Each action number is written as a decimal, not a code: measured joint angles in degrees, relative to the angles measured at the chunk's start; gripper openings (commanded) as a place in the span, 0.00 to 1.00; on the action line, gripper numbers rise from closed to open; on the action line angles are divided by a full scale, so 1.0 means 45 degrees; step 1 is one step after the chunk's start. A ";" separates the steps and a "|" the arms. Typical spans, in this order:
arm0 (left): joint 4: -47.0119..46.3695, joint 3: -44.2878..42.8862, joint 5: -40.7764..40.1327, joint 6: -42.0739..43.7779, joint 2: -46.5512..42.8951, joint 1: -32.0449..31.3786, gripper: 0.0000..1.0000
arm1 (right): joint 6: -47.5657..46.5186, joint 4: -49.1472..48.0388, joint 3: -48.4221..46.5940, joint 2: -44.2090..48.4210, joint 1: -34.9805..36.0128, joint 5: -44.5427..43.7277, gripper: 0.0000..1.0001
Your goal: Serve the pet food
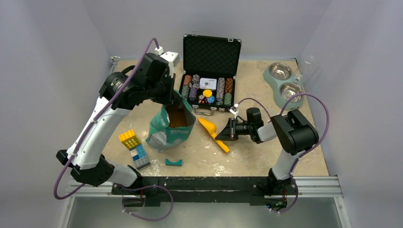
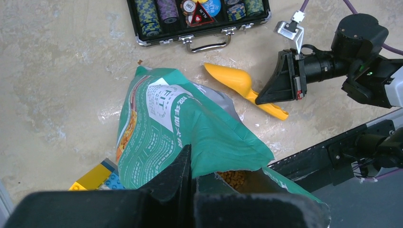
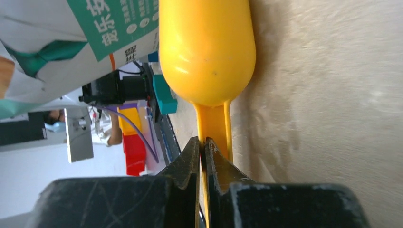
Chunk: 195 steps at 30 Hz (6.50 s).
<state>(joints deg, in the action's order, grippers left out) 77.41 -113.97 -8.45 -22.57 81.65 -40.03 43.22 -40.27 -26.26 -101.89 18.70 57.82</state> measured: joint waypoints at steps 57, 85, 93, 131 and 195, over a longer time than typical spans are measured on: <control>-0.0243 0.0369 0.0447 -0.0189 -0.0194 0.0000 0.00 | -0.3313 0.9471 -0.3415 0.2909 0.5095 -1.4149 0.02; -0.0418 0.0617 0.0714 -0.0393 -0.0243 0.0000 0.00 | -0.0675 0.4818 0.0000 0.3308 0.8937 -2.2100 0.38; -0.0189 0.0350 0.0928 -0.0291 0.0015 -0.0005 0.00 | -0.1025 0.3900 -0.0563 0.2103 0.9204 -2.3251 0.00; -0.1350 0.1579 0.4167 0.0311 0.0335 -0.0272 0.00 | -0.2424 2.4096 -1.4654 1.0195 0.9918 -1.0919 0.00; 0.3376 -0.3444 -0.2059 -0.1744 0.2011 -0.0384 0.00 | -0.3094 0.6547 -0.3594 0.1239 0.9651 -1.8632 0.41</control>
<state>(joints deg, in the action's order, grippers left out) 92.60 -129.47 -17.72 -30.41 90.70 -41.76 29.30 -10.81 -42.44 -96.31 62.13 -26.02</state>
